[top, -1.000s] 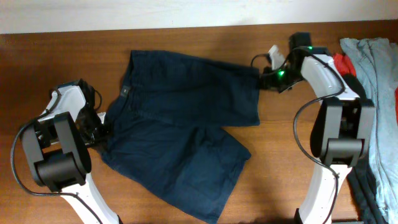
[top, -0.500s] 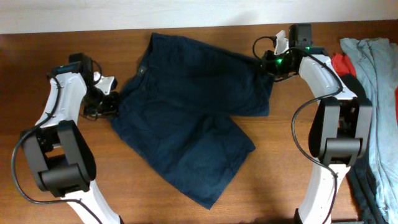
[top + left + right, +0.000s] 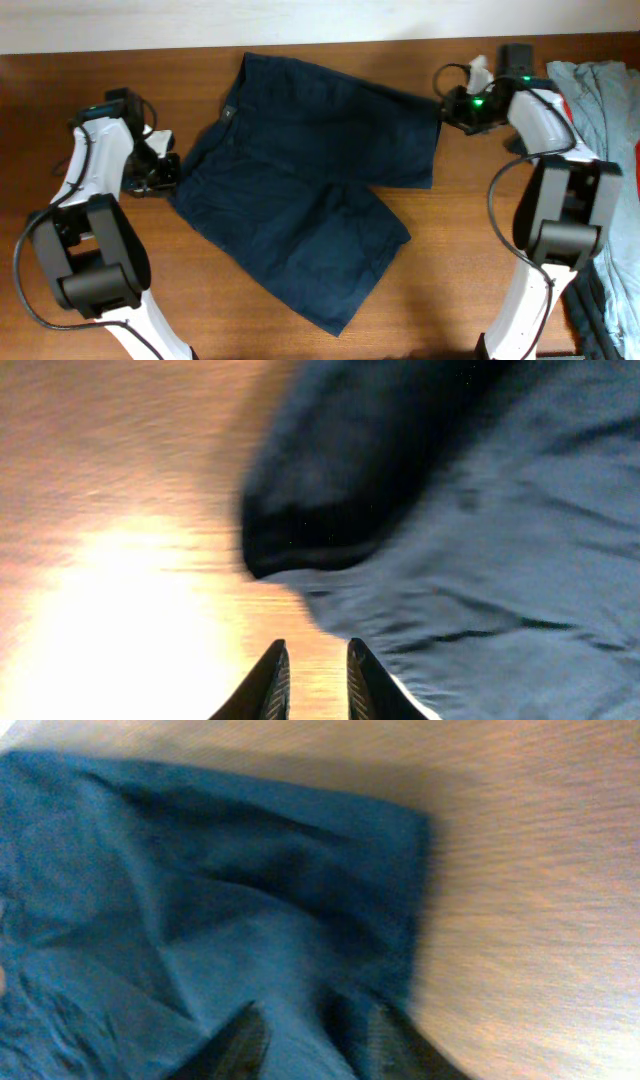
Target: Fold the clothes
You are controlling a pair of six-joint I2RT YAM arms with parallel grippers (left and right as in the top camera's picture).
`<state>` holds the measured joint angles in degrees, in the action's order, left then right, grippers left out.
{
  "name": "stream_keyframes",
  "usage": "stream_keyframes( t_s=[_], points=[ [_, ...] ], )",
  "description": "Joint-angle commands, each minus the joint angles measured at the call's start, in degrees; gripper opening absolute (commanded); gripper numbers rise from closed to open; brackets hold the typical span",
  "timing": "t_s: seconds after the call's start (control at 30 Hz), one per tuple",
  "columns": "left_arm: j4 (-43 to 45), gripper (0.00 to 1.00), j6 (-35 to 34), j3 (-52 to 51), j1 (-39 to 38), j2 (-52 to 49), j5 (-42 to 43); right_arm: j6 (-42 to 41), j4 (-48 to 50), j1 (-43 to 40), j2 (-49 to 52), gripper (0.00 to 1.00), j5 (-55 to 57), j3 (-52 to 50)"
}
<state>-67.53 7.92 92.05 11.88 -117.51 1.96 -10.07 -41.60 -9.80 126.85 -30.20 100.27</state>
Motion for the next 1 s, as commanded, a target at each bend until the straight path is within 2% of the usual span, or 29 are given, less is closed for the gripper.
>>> stream_keyframes(
  t_s=[0.0, 0.1, 0.23, 0.37, 0.43, 0.57, 0.63, 0.77, 0.97],
  points=[
    [0.0, 0.24, -2.3, 0.8, 3.0, 2.6, -1.6, 0.2, -1.1, -3.3, 0.2, 0.50, -0.1, 0.3],
    [0.5, 0.28, -1.2, 0.8, 3.4, 2.6, 2.6, 0.2, -0.3, -3.7, 0.2, 0.50, -1.1, 0.3],
    [2.4, 0.34, 4.5, 0.8, 2.1, 2.6, 11.3, 0.1, 2.5, -2.2, 0.7, 0.50, -1.0, 0.3],
    [4.3, 0.35, 12.4, 0.8, -0.2, 2.6, 20.3, -6.1, 5.2, -0.9, 2.0, 0.37, 1.5, 0.3],
    [6.0, 0.36, 14.6, 0.8, -1.5, 2.6, 23.9, -9.0, 4.9, -0.4, 3.1, 0.36, 0.6, 0.3],
    [12.0, 0.35, 14.9, 0.7, -3.9, 2.5, 25.1, -10.8, 5.4, 0.8, 4.8, 0.35, -0.9, 0.3],
    [15.5, 0.35, 14.9, 0.7, -5.0, 2.1, 25.0, -11.1, 5.6, 1.2, 5.1, 0.27, -0.8, 0.3],
    [22.4, 0.34, 14.9, 0.7, -7.4, 0.1, 25.0, -13.0, 6.1, 1.7, 5.1, 0.18, -0.9, 0.3],
    [29.7, 0.34, 13.6, 0.7, -11.1, -6.7, 23.5, -12.8, 9.2, 2.0, 5.1, 0.23, -6.7, 0.3]
  ],
)
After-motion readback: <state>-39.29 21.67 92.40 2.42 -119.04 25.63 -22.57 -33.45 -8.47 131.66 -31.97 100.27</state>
